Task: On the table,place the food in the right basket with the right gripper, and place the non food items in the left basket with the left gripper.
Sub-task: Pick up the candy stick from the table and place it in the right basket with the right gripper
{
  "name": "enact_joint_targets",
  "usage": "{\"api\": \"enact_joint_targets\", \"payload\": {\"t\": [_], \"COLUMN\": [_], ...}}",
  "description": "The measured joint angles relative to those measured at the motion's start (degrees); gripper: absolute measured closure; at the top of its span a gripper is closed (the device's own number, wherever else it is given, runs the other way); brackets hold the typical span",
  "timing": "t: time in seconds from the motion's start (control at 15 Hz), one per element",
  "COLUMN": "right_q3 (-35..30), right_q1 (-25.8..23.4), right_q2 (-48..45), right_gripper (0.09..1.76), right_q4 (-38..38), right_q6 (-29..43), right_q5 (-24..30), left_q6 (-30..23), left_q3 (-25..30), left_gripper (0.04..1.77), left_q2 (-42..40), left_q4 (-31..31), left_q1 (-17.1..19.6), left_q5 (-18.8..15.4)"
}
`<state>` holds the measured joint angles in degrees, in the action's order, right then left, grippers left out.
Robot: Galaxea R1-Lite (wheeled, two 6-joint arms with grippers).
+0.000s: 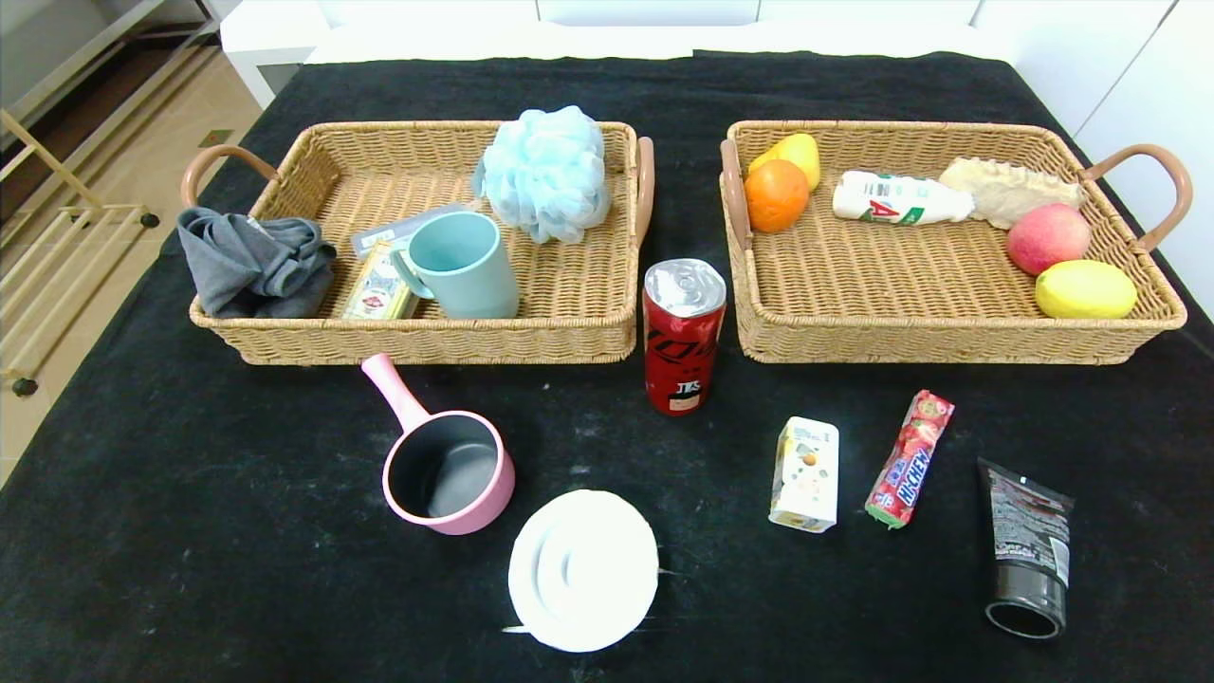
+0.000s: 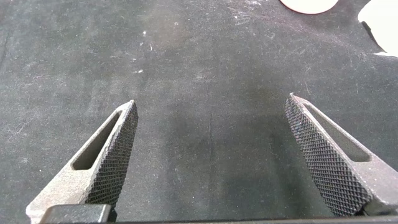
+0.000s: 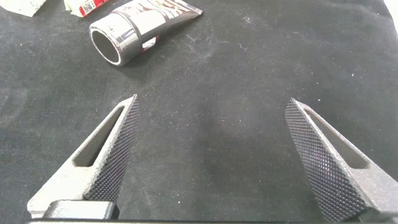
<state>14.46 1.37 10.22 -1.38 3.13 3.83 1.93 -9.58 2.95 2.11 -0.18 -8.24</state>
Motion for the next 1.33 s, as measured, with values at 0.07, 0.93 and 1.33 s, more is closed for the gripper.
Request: {"api": "enact_joint_targets", "payload": {"t": [0.07, 0.93, 1.33], "right_q3": [0.00, 0.21, 8.06], "right_q1": [0.00, 0.12, 4.08], "right_q2": [0.00, 0.33, 15.77], "right_gripper": [0.15, 0.15, 0.15], "right_q4": [0.00, 0.00, 0.52], "right_q6": [0.00, -0.02, -1.02], "right_q5": [0.00, 0.16, 8.33], "left_q6": [0.00, -0.02, -0.26], "left_q3": [0.00, -0.33, -12.26], "left_gripper": [0.09, 0.09, 0.09], "left_q2": [0.00, 0.32, 18.57], "left_q4": [0.00, -0.02, -0.44], "left_q1": [0.00, -0.02, -6.70], "left_q5": [0.00, -0.20, -6.95]}}
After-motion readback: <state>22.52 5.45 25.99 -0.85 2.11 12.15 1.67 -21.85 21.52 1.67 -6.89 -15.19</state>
